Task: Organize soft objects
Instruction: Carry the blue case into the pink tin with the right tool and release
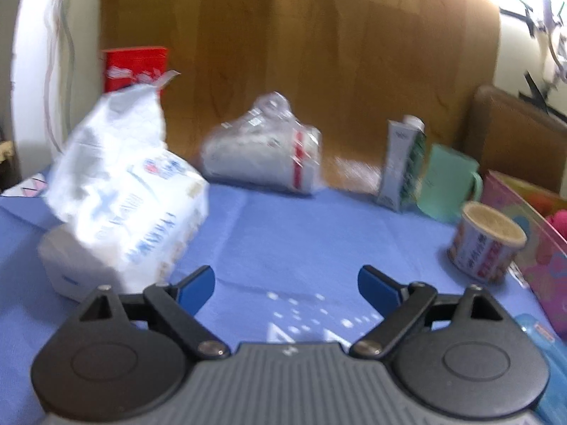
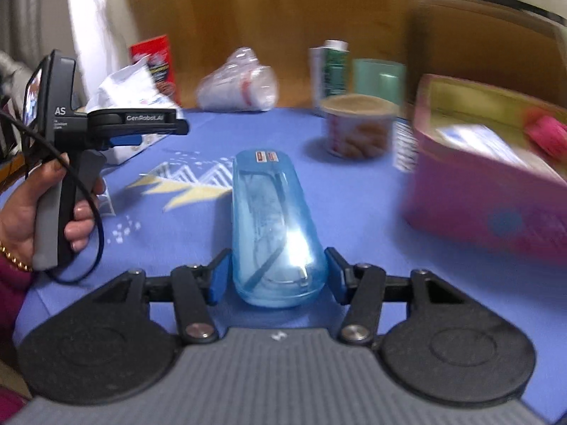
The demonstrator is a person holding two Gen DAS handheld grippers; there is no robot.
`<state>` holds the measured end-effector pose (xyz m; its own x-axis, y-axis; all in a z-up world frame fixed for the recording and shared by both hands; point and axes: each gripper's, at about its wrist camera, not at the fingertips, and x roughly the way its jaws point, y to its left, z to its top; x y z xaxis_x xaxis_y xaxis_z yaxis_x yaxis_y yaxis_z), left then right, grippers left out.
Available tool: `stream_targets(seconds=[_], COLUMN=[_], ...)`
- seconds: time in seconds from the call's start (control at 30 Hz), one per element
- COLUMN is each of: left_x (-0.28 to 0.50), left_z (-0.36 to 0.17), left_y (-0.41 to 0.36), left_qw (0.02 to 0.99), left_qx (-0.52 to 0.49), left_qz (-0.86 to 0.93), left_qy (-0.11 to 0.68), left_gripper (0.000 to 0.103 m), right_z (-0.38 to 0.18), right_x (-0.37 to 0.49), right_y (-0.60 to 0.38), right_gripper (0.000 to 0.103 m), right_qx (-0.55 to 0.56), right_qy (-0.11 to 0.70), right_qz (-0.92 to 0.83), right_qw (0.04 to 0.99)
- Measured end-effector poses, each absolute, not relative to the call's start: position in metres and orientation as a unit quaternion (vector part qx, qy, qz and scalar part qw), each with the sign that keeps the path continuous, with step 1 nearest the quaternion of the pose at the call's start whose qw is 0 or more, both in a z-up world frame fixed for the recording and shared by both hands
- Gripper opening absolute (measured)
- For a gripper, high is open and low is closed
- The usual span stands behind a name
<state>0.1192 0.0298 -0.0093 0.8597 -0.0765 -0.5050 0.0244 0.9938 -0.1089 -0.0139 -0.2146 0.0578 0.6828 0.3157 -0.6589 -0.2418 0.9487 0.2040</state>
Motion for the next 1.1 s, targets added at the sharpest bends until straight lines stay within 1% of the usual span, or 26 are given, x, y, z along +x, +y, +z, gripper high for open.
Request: stream_targets(seconds=[0.13, 0.23, 0.37, 0.47, 0.57, 0.6, 0.67, 0.7, 0.73, 0.8, 0.9, 1.1], left_x=[0.116, 0.109, 0.098, 0.090, 0.088, 0.088, 0.089, 0.088, 0.087, 0.090, 0.094, 0.111], left_z=[-0.010, -0.008, 0.001, 0.008, 0.007, 0.005, -0.002, -0.003, -0.003, -0.002, 0.015, 0.075], left_y=[0.003, -0.012, -0.022, -0.030, -0.042, -0.046, -0.056, -0.060, -0.066, -0.072, -0.081, -0.136], left_qw=[0.958, 0.951, 0.936, 0.916, 0.884, 0.872, 0.850, 0.853, 0.853, 0.842, 0.844, 0.864], left_qx=[-0.018, -0.019, -0.060, -0.097, -0.135, -0.145, -0.157, -0.155, -0.149, -0.167, -0.162, -0.103], left_qz=[-0.044, -0.069, -0.119, -0.172, -0.227, -0.244, -0.267, -0.269, -0.274, -0.285, -0.305, -0.360], left_qy=[0.284, 0.301, 0.326, 0.348, 0.387, 0.400, 0.425, 0.419, 0.418, 0.427, 0.410, 0.336], left_gripper=[0.091, 0.092, 0.095, 0.095, 0.095, 0.092, 0.081, 0.077, 0.069, 0.066, 0.064, 0.065], right_z=[0.056, 0.054, 0.053, 0.053, 0.052, 0.051, 0.051, 0.051, 0.051, 0.052, 0.060, 0.095], right_x=[-0.022, -0.022, -0.024, -0.027, -0.026, -0.026, -0.027, -0.028, -0.028, -0.030, -0.034, -0.021], right_y=[-0.220, -0.216, -0.220, -0.222, -0.222, -0.222, -0.224, -0.227, -0.228, -0.231, -0.235, -0.264], right_gripper=[0.058, 0.058, 0.058, 0.058, 0.058, 0.058, 0.058, 0.058, 0.057, 0.056, 0.056, 0.056], right_qx=[0.053, 0.041, 0.045, 0.055, 0.058, 0.059, 0.067, 0.073, 0.080, 0.091, 0.086, 0.079], right_qy=[0.357, 0.350, 0.344, 0.340, 0.338, 0.338, 0.338, 0.338, 0.337, 0.332, 0.305, 0.232], right_qz=[0.147, 0.144, 0.145, 0.145, 0.144, 0.144, 0.145, 0.147, 0.150, 0.160, 0.148, 0.102], right_qw=[0.921, 0.925, 0.927, 0.928, 0.928, 0.928, 0.928, 0.927, 0.926, 0.925, 0.937, 0.964])
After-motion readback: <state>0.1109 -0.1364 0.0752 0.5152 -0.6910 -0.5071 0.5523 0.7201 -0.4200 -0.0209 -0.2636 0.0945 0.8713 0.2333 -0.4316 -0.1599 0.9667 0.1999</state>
